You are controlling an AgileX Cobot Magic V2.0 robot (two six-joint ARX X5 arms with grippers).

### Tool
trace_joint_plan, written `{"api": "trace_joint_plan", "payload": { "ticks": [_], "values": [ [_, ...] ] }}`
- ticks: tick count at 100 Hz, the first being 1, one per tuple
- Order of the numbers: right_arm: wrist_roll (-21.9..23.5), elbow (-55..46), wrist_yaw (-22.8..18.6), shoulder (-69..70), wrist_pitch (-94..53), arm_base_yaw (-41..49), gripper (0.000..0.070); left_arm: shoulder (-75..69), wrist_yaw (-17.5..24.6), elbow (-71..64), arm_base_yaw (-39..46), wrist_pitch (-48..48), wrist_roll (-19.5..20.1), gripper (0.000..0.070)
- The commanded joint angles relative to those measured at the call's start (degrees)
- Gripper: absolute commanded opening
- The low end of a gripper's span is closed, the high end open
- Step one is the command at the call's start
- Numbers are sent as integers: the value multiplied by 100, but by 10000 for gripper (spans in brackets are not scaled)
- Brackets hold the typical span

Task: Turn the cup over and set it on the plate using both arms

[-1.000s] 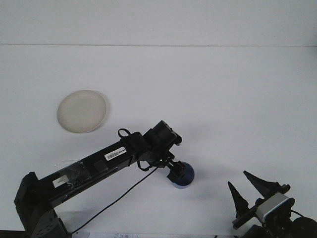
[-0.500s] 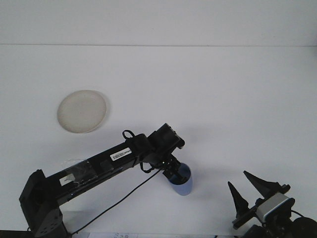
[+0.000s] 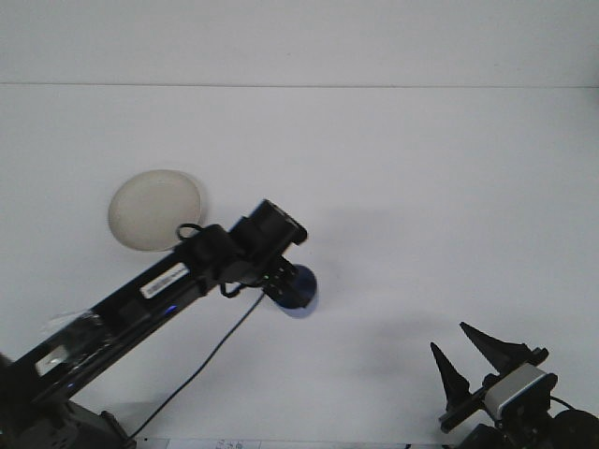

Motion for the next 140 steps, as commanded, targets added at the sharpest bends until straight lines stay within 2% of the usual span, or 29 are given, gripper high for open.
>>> {"api": "trace_joint_plan", "payload": {
  "ticks": [1, 12, 31, 53, 88, 126, 133, 137, 140],
  "values": [
    [20, 24, 24, 7, 59, 46, 389, -214, -282, 184, 345, -111, 361, 9],
    [24, 24, 24, 7, 57, 46, 389, -566, -437, 240, 1307, -138, 496, 8],
    [48, 24, 22, 7, 52, 46, 389, -520, -442, 249, 3141, -61, 531, 9],
    [68, 24, 20, 7, 50, 46, 389, 173, -442, 249, 4339, 358, 632, 9],
    [68, 24, 20, 7, 50, 46, 389, 1082, -442, 249, 4680, 1147, 627, 9],
    [85, 24, 22, 7, 35, 46, 389, 1565, -442, 249, 4673, 1106, 603, 12],
    [87, 24, 20, 7, 33, 46, 389, 1580, -442, 249, 4662, 1110, 522, 51],
    [87, 24, 20, 7, 24, 46, 389, 1578, -439, 251, 4662, 1139, 437, 134],
    [90, 24, 20, 7, 13, 46, 389, 1576, -439, 262, 4662, 1143, 378, 223]
  ]
}}
